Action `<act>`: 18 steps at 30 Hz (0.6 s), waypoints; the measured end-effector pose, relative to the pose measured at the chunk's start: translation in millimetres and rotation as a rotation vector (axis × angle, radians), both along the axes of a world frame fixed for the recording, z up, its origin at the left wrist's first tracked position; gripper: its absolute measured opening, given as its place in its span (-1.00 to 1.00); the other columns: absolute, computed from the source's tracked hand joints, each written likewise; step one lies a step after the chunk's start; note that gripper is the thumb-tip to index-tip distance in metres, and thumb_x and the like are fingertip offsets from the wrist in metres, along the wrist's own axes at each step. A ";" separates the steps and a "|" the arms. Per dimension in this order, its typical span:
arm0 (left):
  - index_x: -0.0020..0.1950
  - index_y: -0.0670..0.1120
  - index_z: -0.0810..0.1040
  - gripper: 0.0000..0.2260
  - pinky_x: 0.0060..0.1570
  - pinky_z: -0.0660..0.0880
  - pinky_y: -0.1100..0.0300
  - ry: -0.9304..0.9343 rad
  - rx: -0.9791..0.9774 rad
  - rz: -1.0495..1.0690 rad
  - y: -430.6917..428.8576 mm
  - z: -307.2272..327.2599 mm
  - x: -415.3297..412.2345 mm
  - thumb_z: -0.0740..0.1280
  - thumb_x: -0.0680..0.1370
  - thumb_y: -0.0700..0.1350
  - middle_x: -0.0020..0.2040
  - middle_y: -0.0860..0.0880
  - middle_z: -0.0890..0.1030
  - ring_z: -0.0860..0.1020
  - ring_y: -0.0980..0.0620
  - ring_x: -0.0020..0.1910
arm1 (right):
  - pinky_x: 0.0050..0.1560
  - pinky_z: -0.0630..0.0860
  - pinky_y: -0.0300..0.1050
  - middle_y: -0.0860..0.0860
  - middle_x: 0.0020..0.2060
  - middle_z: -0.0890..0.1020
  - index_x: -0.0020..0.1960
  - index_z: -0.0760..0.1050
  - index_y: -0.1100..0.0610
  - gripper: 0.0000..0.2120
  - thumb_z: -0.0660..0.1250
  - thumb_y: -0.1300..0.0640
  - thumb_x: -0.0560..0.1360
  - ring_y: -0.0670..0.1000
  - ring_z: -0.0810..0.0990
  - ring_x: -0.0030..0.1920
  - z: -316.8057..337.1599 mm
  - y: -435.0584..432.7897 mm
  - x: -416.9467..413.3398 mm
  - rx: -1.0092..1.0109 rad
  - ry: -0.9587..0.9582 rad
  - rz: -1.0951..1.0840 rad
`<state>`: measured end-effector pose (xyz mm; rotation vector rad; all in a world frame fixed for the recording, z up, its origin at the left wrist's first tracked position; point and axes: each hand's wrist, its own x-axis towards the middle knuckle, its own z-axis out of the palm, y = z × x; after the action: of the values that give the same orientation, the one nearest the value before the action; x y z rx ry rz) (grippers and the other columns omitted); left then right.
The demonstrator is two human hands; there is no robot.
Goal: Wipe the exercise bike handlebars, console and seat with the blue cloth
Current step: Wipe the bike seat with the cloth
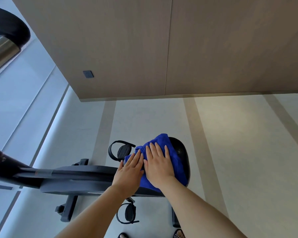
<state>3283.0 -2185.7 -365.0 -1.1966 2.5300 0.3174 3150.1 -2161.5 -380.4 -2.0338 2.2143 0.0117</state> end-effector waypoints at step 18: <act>0.51 -0.02 -0.24 -0.46 0.45 -0.08 0.07 0.110 0.034 0.209 7.5 1.7 -11.2 -0.01 0.64 0.00 0.53 0.06 -0.23 -0.25 0.06 0.49 | 0.38 0.06 0.15 0.03 0.34 0.40 0.30 0.33 0.12 -0.64 -0.01 -0.03 0.62 0.05 0.27 0.36 1.0 -10.4 -5.6 -0.093 -0.093 0.044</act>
<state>3271.8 -2178.3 -363.3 -1.4718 2.4821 0.4866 3144.5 -2171.9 -379.4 -2.0842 2.1525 -0.1816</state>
